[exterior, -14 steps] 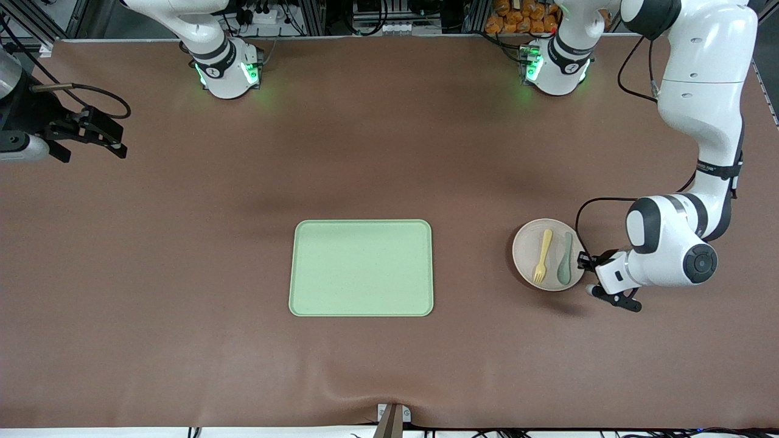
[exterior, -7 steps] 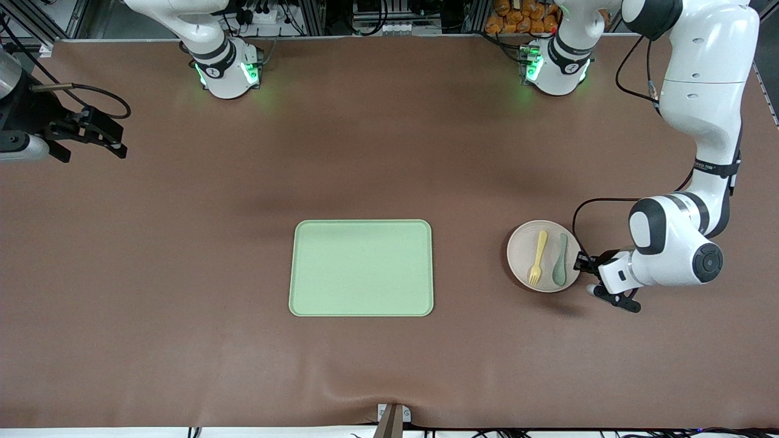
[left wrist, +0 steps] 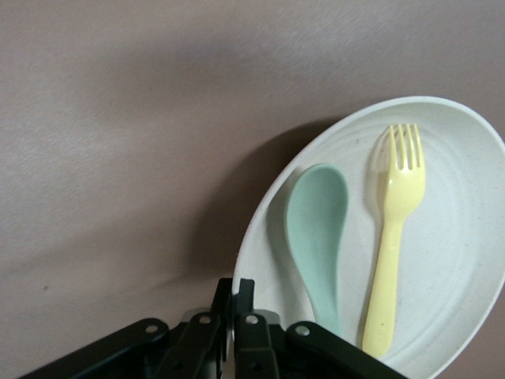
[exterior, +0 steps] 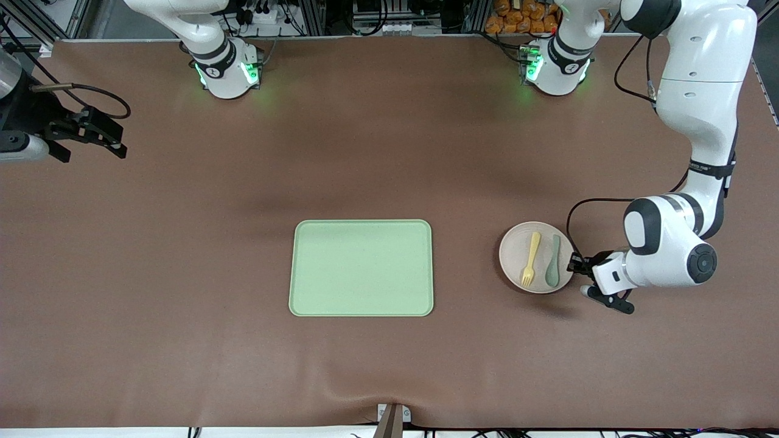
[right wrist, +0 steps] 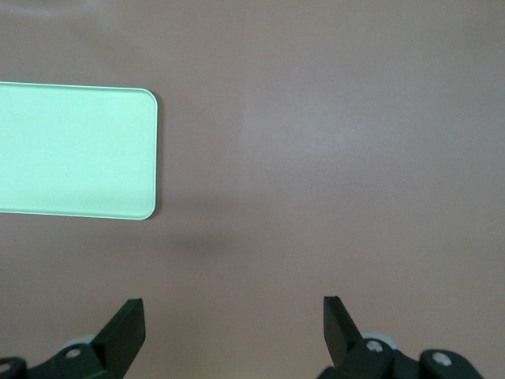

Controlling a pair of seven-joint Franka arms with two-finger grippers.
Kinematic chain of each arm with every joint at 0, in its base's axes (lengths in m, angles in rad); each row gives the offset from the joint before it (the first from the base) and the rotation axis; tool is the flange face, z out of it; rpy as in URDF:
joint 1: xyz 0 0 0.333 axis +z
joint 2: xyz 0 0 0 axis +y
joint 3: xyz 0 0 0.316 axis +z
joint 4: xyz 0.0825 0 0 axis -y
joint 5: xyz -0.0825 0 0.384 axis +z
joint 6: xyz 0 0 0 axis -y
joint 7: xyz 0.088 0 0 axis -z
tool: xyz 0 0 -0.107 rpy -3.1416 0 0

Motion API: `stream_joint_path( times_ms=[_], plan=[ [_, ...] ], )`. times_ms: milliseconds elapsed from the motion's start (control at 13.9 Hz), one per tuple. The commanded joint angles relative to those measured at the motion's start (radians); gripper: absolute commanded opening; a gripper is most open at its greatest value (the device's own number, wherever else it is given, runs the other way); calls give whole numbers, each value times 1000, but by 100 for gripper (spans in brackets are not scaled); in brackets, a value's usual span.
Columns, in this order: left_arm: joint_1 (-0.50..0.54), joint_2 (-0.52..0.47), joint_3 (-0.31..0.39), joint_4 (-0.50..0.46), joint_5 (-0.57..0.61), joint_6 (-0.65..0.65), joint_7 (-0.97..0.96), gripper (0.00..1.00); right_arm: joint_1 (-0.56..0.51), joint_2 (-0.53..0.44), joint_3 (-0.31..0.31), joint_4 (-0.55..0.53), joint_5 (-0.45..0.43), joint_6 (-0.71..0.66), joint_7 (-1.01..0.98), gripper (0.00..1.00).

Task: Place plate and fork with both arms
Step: 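Slide the held plate across the table onto the green tray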

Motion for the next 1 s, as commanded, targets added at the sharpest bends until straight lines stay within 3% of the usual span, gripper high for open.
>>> stream_joint_path(
  times_ms=[0, 430, 932],
  plan=[
    [-2, -24, -21, -8, -18, 0, -35, 0, 3, -19, -2, -17, -1, 5, 7, 100],
    [0, -30, -65, -4, -18, 0, -130, 0, 3, -19, -2, -17, -2, 4, 7, 100],
    [-3, -30, -65, -2, -18, 0, -150, 0, 3, -19, -2, -17, -1, 4, 7, 100]
  ],
)
